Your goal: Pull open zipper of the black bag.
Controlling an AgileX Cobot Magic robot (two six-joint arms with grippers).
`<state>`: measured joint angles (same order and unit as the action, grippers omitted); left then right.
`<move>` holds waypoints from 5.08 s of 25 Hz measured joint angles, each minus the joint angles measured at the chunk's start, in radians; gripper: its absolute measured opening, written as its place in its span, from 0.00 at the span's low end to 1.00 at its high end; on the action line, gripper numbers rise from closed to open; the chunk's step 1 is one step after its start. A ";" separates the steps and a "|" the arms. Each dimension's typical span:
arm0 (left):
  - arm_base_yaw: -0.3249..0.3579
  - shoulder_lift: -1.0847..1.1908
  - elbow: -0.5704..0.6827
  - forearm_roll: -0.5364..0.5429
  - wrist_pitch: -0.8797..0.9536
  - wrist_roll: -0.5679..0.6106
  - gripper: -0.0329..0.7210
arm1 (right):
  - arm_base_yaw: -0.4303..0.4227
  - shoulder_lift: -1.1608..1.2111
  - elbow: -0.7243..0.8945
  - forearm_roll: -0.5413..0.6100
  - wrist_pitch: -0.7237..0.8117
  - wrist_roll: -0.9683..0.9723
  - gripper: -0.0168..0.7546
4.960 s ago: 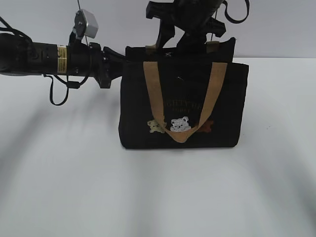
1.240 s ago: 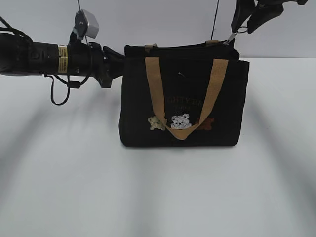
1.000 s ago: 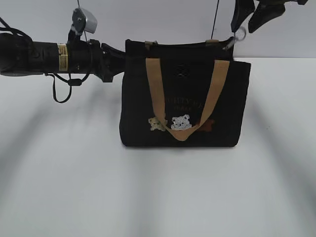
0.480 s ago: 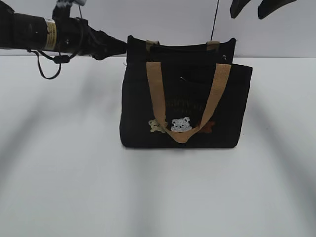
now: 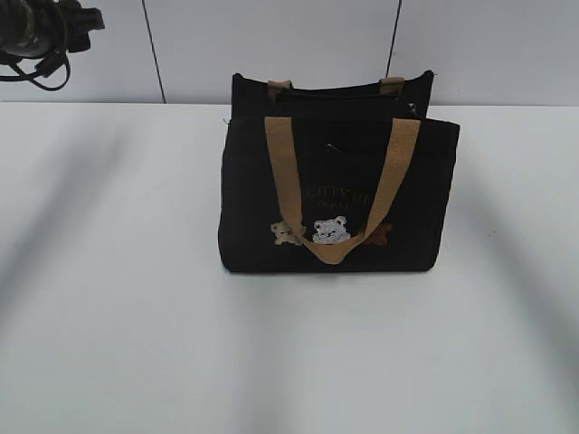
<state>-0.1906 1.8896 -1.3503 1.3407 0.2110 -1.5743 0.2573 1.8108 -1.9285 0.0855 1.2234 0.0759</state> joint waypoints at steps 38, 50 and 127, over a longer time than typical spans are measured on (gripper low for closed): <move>0.004 -0.884 0.365 -1.321 0.957 1.444 0.71 | -0.178 -0.950 0.959 0.102 -0.002 -0.189 0.61; 0.004 -1.542 0.738 -1.325 0.909 1.483 0.71 | -0.178 -1.463 1.337 0.095 0.000 -0.308 0.61; 0.086 -1.895 0.810 -1.356 0.857 1.545 0.71 | -0.178 -1.819 1.460 0.101 -0.125 -0.366 0.61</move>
<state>-0.1049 -0.0054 -0.5406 -0.0151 1.0678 -0.0290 0.0797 -0.0079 -0.4685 0.1864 1.0986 -0.2906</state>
